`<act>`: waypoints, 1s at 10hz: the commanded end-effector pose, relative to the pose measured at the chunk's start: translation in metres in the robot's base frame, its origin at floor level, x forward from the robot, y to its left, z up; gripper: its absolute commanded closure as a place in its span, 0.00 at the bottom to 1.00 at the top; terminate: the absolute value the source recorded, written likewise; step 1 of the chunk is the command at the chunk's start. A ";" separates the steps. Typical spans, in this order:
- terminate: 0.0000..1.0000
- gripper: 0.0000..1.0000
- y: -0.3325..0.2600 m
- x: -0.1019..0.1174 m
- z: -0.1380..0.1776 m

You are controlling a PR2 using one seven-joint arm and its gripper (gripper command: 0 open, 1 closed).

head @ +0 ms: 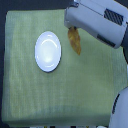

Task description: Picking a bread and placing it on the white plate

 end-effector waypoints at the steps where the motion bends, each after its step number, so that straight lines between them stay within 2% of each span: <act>1: 0.00 1.00 0.110 0.006 0.049; 5: 0.00 1.00 0.194 -0.012 0.052; 10: 0.00 1.00 0.247 -0.026 0.042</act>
